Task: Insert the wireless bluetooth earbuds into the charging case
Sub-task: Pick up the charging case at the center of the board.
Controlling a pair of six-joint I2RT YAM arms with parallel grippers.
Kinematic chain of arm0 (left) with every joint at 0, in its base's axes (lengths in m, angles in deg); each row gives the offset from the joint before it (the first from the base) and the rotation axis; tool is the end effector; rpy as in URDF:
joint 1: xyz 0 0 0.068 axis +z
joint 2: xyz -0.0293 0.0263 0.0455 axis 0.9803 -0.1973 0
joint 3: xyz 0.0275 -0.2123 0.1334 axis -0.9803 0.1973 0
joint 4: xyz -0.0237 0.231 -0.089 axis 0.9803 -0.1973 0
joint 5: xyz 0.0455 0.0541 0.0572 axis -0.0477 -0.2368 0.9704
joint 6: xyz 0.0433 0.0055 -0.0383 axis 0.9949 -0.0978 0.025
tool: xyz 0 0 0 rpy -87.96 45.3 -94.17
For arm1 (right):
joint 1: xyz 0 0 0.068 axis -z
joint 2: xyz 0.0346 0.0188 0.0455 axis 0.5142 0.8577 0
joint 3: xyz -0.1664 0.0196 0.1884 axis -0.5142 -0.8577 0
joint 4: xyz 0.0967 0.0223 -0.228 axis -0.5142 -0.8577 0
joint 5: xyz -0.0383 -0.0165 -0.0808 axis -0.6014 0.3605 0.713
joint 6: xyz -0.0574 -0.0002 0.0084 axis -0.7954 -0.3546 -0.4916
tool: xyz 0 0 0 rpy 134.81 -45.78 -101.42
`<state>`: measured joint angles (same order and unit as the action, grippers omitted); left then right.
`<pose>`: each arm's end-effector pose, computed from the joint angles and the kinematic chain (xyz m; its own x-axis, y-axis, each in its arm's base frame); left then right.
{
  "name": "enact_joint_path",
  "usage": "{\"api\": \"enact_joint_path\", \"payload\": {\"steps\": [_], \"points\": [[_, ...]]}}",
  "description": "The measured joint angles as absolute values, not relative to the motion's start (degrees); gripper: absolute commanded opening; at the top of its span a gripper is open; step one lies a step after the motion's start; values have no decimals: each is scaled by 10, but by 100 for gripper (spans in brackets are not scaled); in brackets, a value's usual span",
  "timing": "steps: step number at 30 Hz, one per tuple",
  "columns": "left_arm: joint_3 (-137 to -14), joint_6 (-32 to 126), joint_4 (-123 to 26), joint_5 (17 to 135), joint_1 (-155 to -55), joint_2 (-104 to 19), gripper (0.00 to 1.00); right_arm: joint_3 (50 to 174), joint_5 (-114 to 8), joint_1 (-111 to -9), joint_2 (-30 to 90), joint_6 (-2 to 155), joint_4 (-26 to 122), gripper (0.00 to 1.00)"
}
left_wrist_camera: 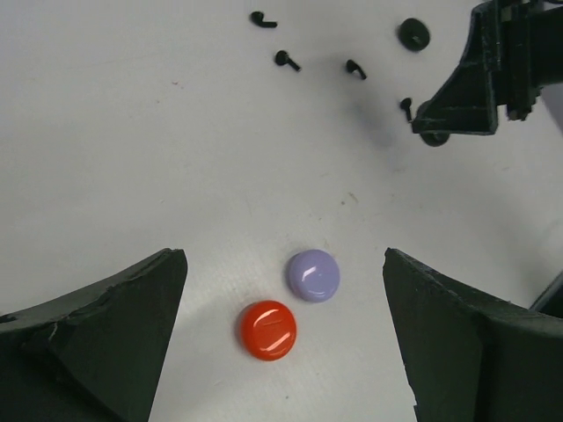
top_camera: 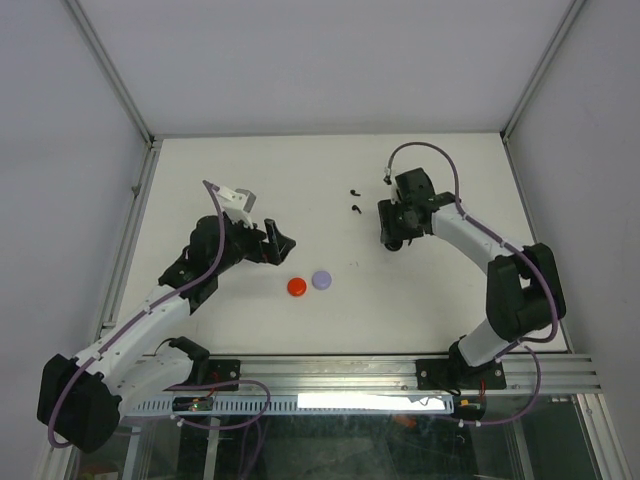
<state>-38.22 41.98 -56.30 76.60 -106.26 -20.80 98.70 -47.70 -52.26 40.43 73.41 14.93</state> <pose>0.1929 -0.1072 0.2431 -0.5188 -0.0483 -0.8535 0.4342 0.8452 -0.3117 0.2893 0.1148 0.1946 -0.8478 -0.2607 -0.4619 -0.3253 0.9434 0.0646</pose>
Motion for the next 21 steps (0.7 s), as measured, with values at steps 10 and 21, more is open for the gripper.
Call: {"api": "enact_joint_path", "payload": {"steps": [10,21], "points": [[-318,307,-399,741,-1096,-211,96,973,-533,-575,324,853,271,37],[-315,280,-214,838,-1203,-301,89,937,-575,-624,264,988,431,37]]}}
